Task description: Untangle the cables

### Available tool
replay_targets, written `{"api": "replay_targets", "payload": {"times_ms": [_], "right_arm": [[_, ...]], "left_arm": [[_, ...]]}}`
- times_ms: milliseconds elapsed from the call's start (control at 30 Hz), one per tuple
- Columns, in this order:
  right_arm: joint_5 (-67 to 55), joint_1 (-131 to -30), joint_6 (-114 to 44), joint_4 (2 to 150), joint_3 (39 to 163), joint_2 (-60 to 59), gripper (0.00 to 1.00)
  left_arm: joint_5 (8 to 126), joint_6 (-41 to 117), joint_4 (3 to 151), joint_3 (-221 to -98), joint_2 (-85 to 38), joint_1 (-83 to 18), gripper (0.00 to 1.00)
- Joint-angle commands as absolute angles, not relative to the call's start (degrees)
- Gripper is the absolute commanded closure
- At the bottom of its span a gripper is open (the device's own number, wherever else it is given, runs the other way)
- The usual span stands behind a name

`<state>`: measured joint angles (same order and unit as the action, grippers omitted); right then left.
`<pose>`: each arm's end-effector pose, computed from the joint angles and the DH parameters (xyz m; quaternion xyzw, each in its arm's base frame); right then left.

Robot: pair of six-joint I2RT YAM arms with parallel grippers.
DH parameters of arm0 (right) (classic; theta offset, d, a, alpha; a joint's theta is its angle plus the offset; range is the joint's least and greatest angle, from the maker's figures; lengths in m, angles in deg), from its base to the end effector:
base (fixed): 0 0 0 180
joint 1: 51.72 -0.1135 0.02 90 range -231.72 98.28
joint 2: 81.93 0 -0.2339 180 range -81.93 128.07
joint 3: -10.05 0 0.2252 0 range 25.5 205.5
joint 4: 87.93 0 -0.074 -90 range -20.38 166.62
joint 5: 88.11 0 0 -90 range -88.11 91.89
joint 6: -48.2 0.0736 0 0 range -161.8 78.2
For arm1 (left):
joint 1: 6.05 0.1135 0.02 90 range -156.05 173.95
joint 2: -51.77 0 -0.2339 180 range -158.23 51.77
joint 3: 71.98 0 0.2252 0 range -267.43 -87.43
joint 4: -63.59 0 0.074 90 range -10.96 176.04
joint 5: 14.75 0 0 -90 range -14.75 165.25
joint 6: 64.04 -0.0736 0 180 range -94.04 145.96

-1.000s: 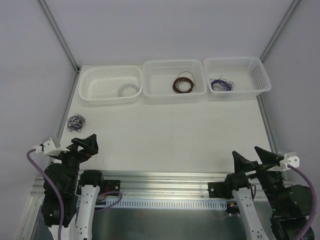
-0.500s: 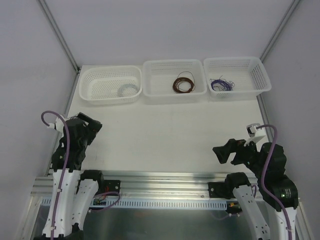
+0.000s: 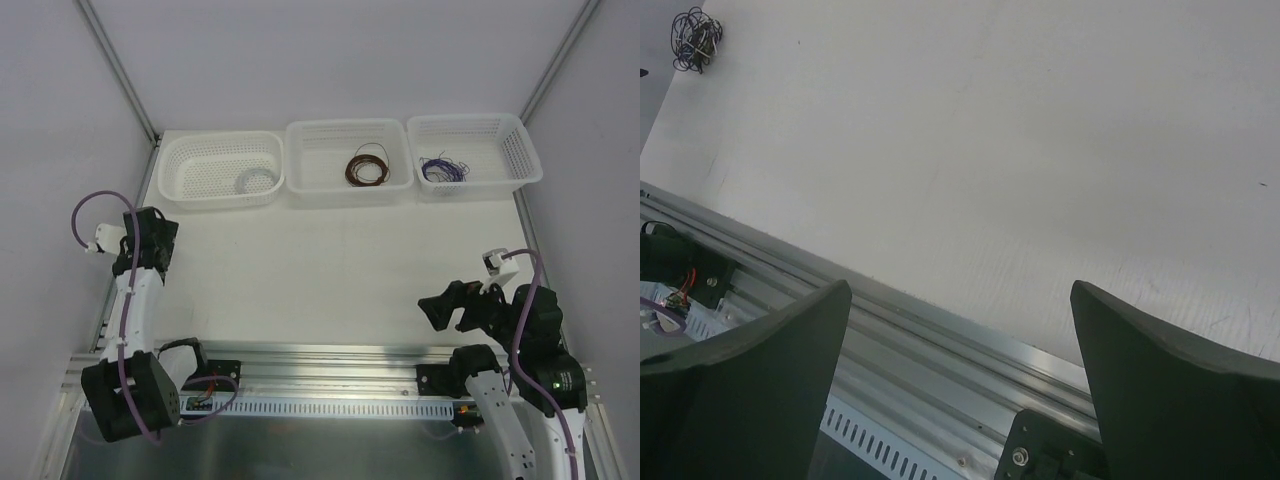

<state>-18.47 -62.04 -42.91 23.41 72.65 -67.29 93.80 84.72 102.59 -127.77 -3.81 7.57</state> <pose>0.0724 0.0392 0.2893 -0.1806 0.7957 0.1899 0.5461 0.2132 0.0758 0.2172 -0.5817 0.6772 -0.0295 0.4496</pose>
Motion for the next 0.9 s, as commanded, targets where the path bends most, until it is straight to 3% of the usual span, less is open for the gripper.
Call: {"api": "replay_targets", "payload": {"times_ms": [0,533,867], "right_arm": [[-21.57,-61.82,-44.00,26.87,71.38,-68.21,0.03],[-23.33,-61.82,-46.99,28.02,68.92,-68.48,0.03],[-23.95,-61.82,-46.99,28.10,68.92,-68.04,0.03]], "left_arm": [[94.15,86.60,94.95,-129.70,-8.60,11.94,0.02],[87.65,86.60,91.96,-142.98,-38.65,19.78,0.18],[81.23,84.67,92.75,-144.47,-49.22,20.49,0.38]]}}
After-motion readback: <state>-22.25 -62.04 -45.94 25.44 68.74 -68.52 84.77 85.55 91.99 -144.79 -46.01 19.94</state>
